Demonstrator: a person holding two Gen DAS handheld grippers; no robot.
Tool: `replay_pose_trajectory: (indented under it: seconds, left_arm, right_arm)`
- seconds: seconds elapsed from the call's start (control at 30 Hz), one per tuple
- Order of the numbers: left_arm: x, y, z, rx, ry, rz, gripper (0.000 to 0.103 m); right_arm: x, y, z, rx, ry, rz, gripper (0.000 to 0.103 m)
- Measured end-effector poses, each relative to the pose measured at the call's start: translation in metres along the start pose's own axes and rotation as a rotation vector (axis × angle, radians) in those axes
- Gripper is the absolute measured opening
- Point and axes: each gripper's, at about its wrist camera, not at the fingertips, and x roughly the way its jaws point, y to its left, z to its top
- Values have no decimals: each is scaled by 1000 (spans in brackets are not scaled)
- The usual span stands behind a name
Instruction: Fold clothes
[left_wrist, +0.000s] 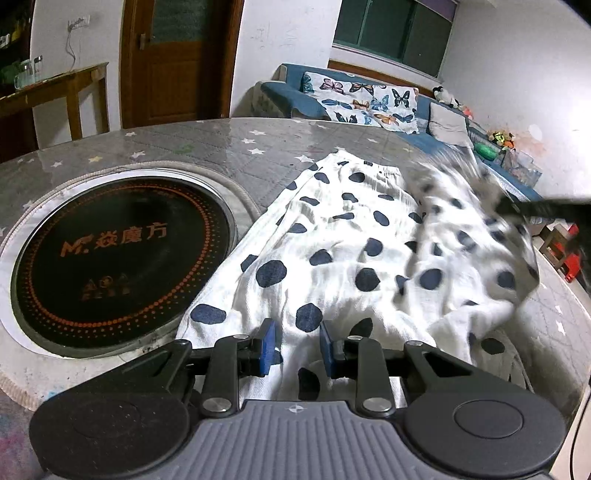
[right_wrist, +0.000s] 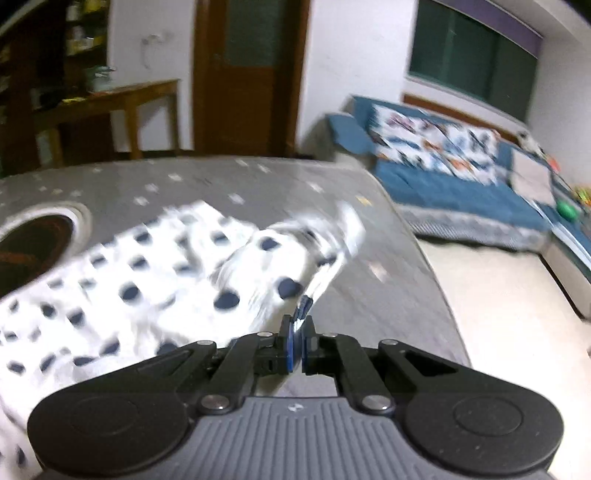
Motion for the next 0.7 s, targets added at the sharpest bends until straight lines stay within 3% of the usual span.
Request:
replay_pose_trajectory:
  seconds: [0.13,0.23,0.3,0.47,0.6,0.7]
  left_arm:
    - [-1,0,0,2,1,9,29]
    - [-5,2,-1,-7,3,23,30]
    - [-11,5,-2,-15,2,33,30]
    - [-35,16,-13,-33,-25,54,35]
    - [-53,22,-23,-33,-42,95,36]
    - [-64,28,-29,-29,-59,135,44]
  right_arm:
    - [-5,-7,-13,13,23,-32,11]
    - [-9,-11,-20,15,29,-52,24]
    - [-13,-8,-14,11,3,-43,27]
    - [-2,24,19,-28,-26,116,36]
    - [31,64,42,-67,22,250,43]
    - [64,87,58,-105,77,257,48]
